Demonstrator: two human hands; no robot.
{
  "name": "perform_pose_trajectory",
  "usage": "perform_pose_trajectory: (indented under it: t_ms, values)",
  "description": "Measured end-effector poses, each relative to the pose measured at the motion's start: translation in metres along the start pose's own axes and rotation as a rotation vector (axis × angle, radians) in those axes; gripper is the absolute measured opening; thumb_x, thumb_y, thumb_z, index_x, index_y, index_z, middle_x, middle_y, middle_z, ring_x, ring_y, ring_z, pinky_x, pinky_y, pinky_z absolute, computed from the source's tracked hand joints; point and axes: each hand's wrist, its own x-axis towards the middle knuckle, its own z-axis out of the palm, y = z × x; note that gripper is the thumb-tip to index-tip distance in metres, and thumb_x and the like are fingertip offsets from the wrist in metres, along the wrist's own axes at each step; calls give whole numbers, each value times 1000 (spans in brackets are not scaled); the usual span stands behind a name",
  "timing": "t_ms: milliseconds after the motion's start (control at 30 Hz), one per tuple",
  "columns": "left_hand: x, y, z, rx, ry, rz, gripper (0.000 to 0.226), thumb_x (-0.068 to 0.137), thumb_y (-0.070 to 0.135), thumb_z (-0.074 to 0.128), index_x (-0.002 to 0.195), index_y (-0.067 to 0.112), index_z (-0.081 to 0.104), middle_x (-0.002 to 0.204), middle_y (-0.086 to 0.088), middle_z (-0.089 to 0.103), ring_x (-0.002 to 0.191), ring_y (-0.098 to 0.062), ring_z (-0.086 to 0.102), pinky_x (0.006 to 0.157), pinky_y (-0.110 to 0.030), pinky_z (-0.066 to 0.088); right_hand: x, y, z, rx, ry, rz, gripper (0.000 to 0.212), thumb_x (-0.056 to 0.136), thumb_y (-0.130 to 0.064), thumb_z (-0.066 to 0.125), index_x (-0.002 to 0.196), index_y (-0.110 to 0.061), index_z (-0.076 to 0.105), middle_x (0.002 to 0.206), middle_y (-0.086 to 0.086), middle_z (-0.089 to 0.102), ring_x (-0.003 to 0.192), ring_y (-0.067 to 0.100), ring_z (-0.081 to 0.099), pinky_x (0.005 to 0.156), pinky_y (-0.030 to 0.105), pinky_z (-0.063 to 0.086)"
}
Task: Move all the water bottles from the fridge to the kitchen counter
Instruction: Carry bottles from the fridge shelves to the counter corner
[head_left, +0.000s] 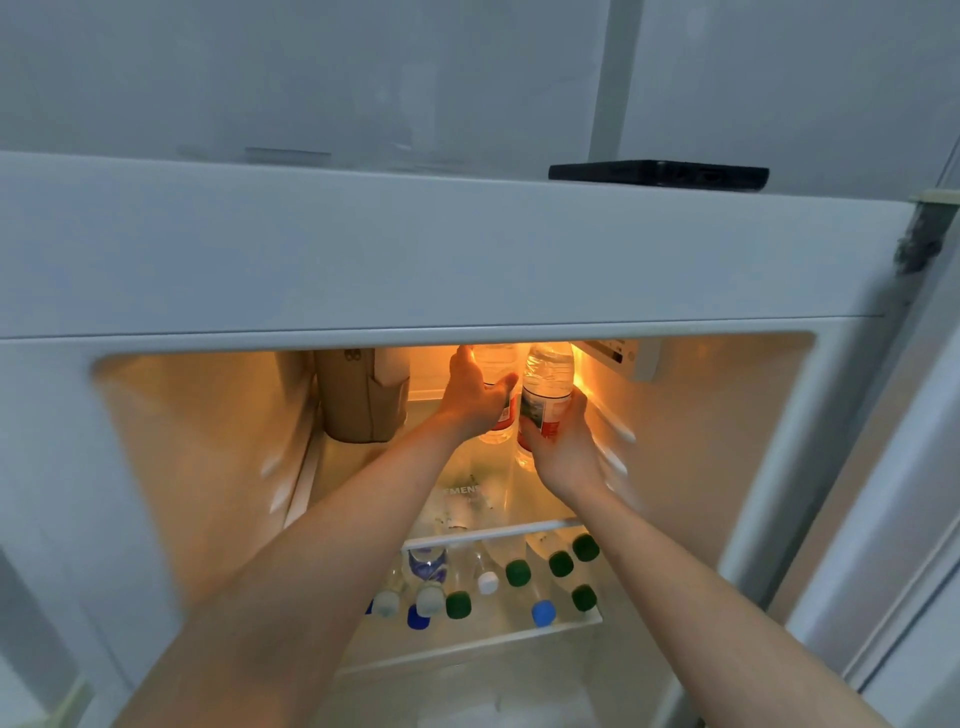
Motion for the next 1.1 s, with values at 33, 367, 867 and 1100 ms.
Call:
perform_pose_trajectory:
  t_ms: [33, 367, 867, 1100]
  values:
    - [-3, 0, -1, -19, -17, 2, 73, 97, 26, 69, 151, 13, 22, 154, -10, 39, 142, -28, 40, 109, -35, 39, -1, 0, 1, 3, 15, -2, 70, 96, -28, 69, 152, -17, 29, 117, -11, 52, 83, 3, 59, 63, 12, 43]
    - [-48, -7, -18, 36, 14, 47, 66, 95, 30, 70, 144, 21, 25, 138, 0, 49, 113, -12, 49, 88, -27, 41, -31, -5, 2, 44, 44, -2, 67, 86, -27, 77, 138, -22, 34, 129, 4, 62, 109, 25, 66, 89, 45, 61]
    - [-123, -5, -46, 179, 75, 89, 34, 95, 35, 67, 125, 29, 52, 110, 9, 63, 106, -10, 61, 85, -22, 47, -73, -14, -33, 103, 6, -143, 74, 70, -21, 91, 128, -26, 46, 112, -6, 62, 101, 11, 61, 78, 16, 49]
    - [-192, 22, -56, 168, 249, 68, 60, 92, 26, 73, 140, 21, 36, 121, 8, 53, 112, -9, 54, 85, -10, 38, -101, -25, -52, 118, -169, -264, 52, 65, -16, 86, 102, -33, 55, 91, -12, 66, 86, 8, 63, 71, 28, 51]
